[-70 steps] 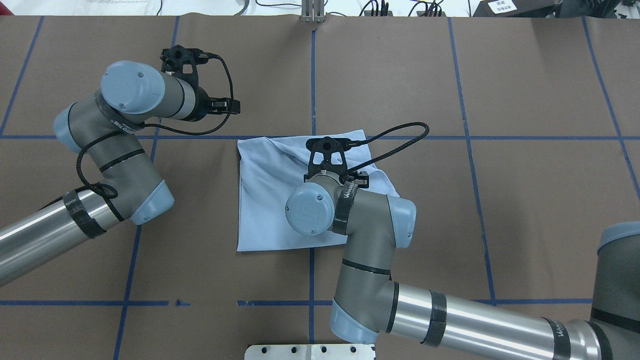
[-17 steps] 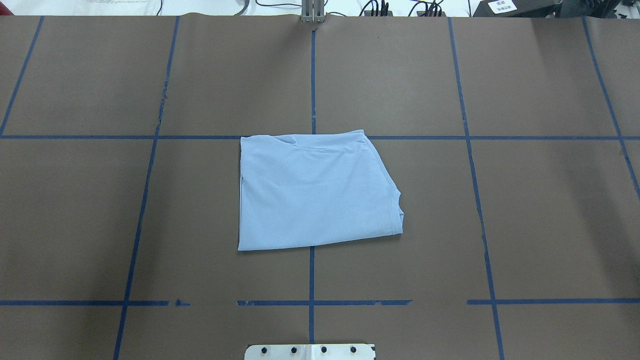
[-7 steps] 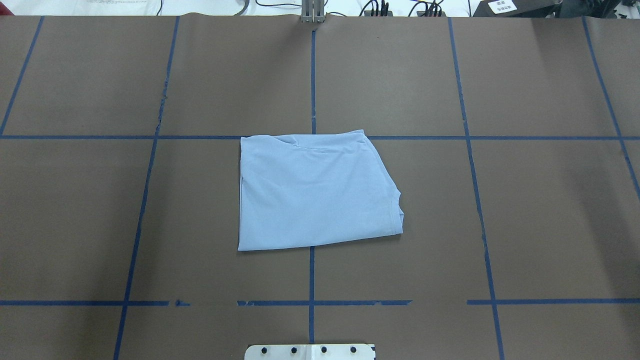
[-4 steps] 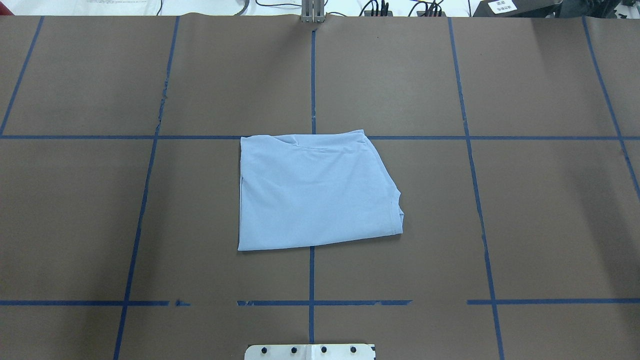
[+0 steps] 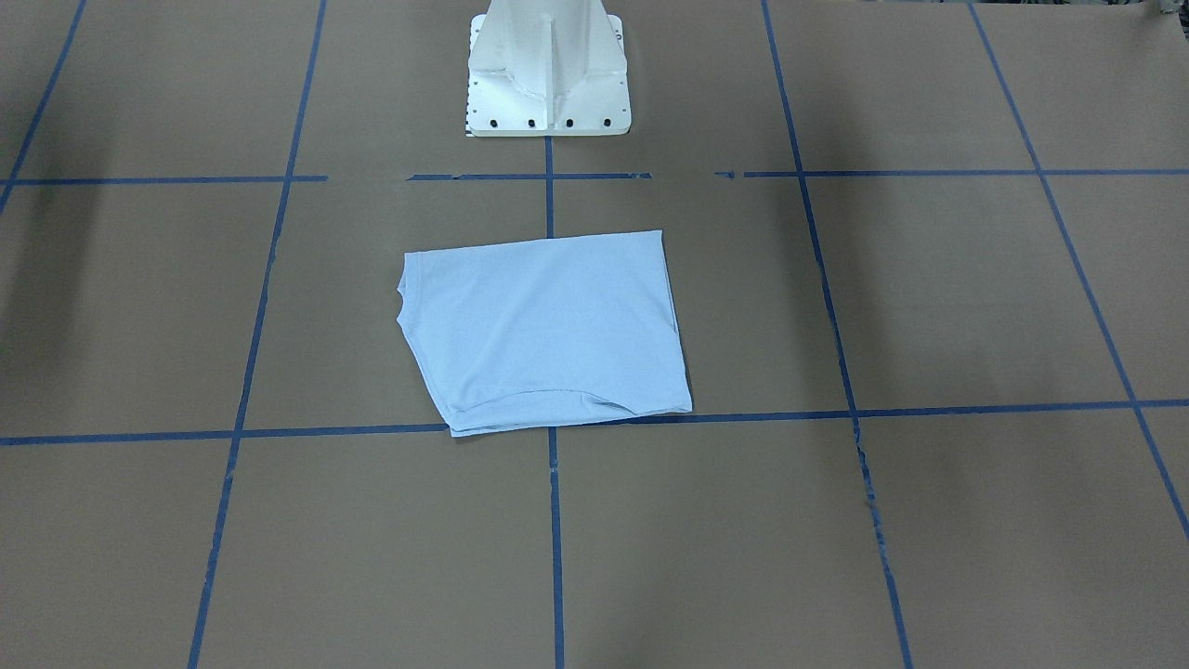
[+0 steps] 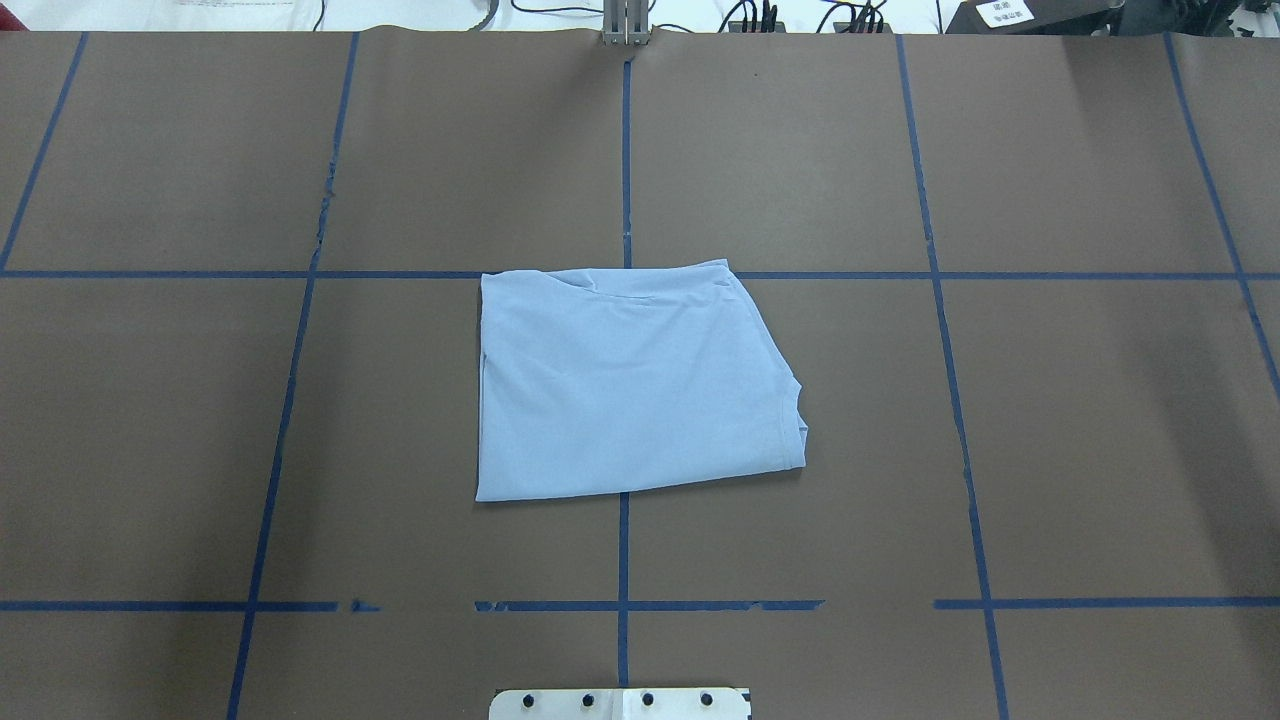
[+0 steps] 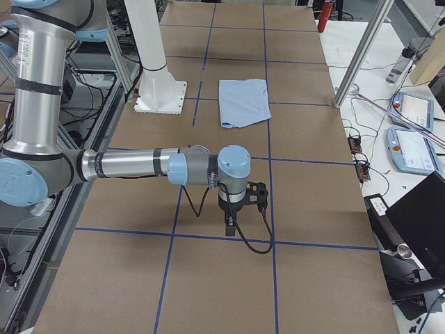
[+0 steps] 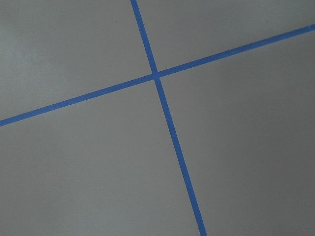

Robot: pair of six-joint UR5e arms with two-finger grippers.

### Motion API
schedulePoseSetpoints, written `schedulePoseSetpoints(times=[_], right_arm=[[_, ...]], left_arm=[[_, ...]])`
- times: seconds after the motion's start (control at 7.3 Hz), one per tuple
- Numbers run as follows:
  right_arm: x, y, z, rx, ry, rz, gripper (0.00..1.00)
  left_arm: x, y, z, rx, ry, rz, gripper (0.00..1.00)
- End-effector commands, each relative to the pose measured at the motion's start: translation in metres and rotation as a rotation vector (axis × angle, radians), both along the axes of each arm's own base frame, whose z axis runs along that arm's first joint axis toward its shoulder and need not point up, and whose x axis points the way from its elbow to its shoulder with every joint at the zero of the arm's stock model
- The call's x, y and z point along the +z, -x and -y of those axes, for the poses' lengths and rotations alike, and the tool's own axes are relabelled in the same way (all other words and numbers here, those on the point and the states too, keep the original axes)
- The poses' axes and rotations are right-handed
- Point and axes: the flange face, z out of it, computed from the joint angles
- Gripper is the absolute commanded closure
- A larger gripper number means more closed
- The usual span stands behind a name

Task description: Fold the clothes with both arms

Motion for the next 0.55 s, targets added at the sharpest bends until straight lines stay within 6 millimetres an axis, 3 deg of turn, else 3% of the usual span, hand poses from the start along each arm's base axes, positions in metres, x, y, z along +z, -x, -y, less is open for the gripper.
schedulePoseSetpoints(times=[0.0,0.41], right_arm=[[-0.0009,0.0005,0.0008,0.000,-0.001,0.000,0.00],[-0.0044,0.0018,0.0018,0.001,-0.005,0.000,0.00]], left_arm=[[0.0008,-0.0001,-0.0004,0.001,0.001,-0.001,0.00],[0.0031,-0.0001,-0.0005,0.001,0.006,-0.001,0.00]])
